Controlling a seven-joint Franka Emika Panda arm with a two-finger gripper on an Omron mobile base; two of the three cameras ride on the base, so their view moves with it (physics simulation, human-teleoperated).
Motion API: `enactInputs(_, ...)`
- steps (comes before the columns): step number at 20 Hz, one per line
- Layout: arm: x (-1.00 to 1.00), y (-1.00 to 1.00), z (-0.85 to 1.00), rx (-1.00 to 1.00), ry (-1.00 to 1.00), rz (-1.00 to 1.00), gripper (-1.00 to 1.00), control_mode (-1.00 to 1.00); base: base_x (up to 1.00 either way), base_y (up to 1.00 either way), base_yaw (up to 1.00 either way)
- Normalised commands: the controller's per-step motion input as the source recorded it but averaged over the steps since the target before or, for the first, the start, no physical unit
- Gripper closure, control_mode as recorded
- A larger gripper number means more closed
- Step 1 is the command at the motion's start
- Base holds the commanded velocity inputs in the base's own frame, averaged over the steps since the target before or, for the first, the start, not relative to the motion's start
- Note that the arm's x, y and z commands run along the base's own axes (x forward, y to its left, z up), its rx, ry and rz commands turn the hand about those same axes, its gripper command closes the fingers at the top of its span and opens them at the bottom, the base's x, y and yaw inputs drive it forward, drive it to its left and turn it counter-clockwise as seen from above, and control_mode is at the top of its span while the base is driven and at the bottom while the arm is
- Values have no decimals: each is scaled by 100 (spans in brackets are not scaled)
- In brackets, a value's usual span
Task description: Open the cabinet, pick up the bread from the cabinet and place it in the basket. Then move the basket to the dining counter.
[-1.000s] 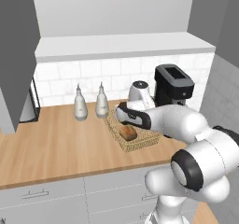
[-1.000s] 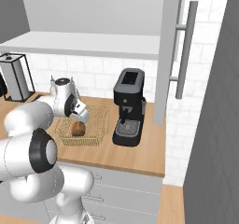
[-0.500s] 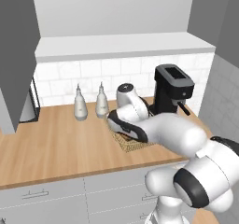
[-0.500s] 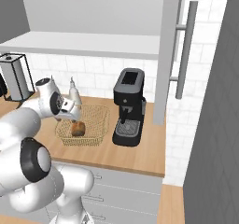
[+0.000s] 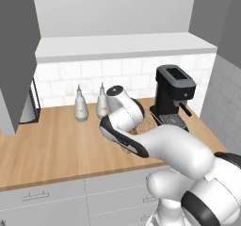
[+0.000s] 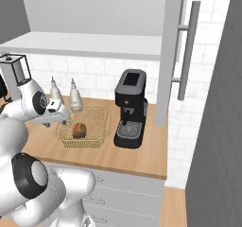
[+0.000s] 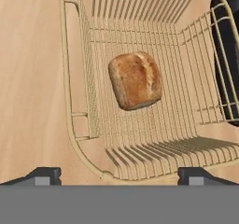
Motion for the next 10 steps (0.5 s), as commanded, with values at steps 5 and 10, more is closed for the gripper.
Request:
enactInputs(5,-1,0,0,0,6,14,-100,-100,0,0,0)
enactInputs(10,-7,0,-1,0,1,20,-100,-100,0,0,0)
